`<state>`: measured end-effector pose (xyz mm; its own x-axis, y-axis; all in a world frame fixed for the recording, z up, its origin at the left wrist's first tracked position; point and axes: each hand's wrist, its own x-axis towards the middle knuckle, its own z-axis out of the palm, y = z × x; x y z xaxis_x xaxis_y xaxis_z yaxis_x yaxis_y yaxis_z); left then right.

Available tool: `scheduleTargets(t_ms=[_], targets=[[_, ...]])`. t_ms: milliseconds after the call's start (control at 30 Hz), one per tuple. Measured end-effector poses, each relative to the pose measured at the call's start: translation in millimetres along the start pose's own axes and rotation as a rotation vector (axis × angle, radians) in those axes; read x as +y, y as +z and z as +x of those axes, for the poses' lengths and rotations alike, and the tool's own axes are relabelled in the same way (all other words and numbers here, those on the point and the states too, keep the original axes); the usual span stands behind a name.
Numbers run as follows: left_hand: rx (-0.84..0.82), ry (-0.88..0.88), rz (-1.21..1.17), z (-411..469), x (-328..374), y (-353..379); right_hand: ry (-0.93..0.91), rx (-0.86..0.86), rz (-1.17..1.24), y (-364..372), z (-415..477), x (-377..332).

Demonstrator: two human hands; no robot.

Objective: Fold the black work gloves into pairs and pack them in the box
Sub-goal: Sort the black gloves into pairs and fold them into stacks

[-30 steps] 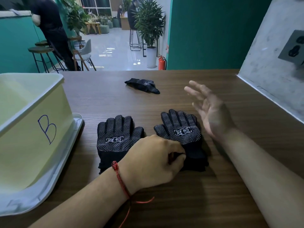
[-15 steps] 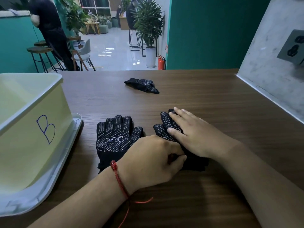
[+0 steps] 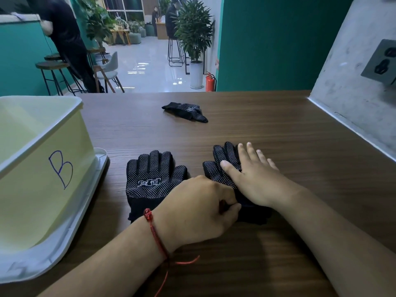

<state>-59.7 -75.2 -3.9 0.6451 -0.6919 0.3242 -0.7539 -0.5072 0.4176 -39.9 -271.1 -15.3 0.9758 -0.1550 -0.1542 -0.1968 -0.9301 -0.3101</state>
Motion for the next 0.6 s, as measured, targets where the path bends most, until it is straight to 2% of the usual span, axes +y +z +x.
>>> scheduleTargets(t_ms=[167,367,467,600], targets=[[-0.008,-0.006,0.010,0.4,-0.7,-1.5,0.038,0.015,-0.013,3.9,4.8,0.4],[0.008,0.024,0.039,0.6,-0.5,-9.9,-0.024,-0.010,-0.020,1.7,5.3,2.0],[0.174,-0.061,-0.032,6.4,-16.7,-26.7,-0.071,-0.023,-0.009,2.2,6.6,2.1],[0.395,-0.257,0.112,9.6,-64.9,-43.2,-0.078,-0.050,0.077,-4.7,6.4,-2.4]])
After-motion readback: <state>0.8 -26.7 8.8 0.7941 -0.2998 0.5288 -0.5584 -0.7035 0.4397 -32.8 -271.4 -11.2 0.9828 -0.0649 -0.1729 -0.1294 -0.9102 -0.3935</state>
